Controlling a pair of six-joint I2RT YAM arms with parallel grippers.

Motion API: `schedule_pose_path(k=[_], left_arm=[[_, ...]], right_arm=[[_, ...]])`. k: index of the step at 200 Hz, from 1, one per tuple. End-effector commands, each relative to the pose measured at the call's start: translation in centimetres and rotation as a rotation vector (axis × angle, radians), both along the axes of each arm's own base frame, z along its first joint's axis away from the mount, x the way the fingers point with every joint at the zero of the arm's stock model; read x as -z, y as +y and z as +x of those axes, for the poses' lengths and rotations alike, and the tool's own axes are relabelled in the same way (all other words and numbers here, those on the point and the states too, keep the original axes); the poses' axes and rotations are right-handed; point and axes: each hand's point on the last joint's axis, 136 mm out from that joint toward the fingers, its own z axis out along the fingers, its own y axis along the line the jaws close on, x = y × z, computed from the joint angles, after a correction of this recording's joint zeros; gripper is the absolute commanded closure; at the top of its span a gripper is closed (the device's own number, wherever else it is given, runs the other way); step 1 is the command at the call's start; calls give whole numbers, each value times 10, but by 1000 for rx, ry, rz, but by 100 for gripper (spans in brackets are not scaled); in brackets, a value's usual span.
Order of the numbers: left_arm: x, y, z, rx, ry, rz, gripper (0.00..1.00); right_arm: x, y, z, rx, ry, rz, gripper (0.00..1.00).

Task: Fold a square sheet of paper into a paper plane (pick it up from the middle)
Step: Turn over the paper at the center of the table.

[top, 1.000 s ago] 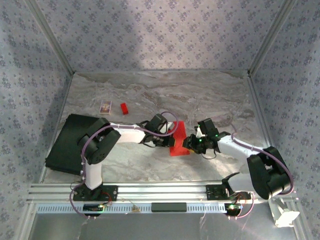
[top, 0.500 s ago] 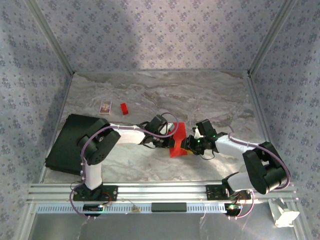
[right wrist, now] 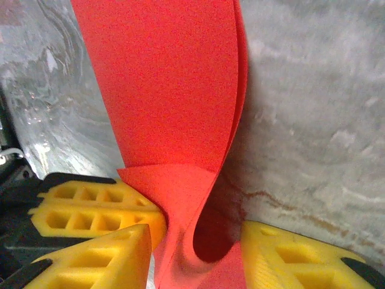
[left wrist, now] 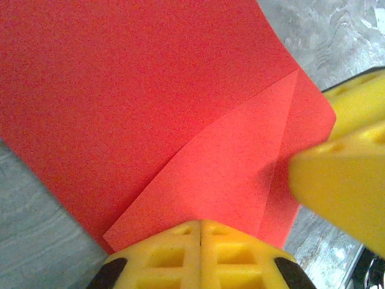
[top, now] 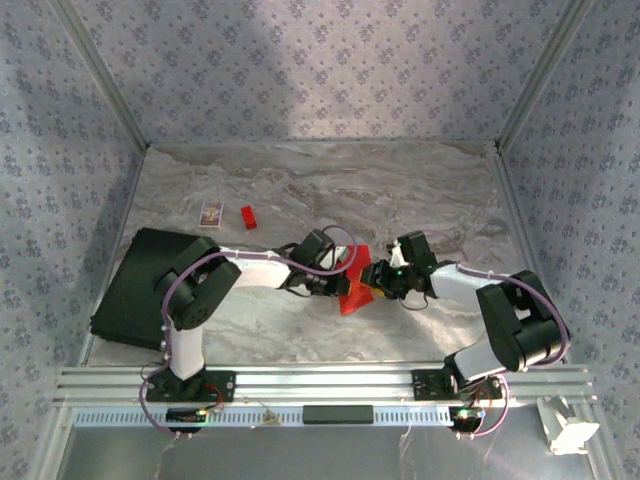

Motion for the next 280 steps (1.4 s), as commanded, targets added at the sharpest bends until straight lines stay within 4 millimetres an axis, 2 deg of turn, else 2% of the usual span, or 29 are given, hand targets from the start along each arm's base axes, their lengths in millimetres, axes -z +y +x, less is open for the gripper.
schedule_pose_path(k=[1,38,96,171,207,220,236,280], left_arm=[[22,18,-20,22,63,95,100],[22,16,-19,22,66,87,100],[15,14,-18,21,56,76,100],[10,12,-17,19,53,66,100],[0,9,-14,15,40,48,100],[-3,8,-14,16,36,45,100],[-10,9,-12,2,25,36,100],[-41,23,-4,-72,-80,19,90]], right_arm=[[-7,4,10,-22,-40,50,58],[-7,2,14,-20,-48,88,64],[3,-3,14,4,-37,132,66],[7,-5,15,-1,-37,145,80],[7,-5,17,0,-39,149,86],[7,-5,17,-2,-39,152,91],[6,-6,17,5,-35,149,92],[-7,-10,17,21,-65,116,97]])
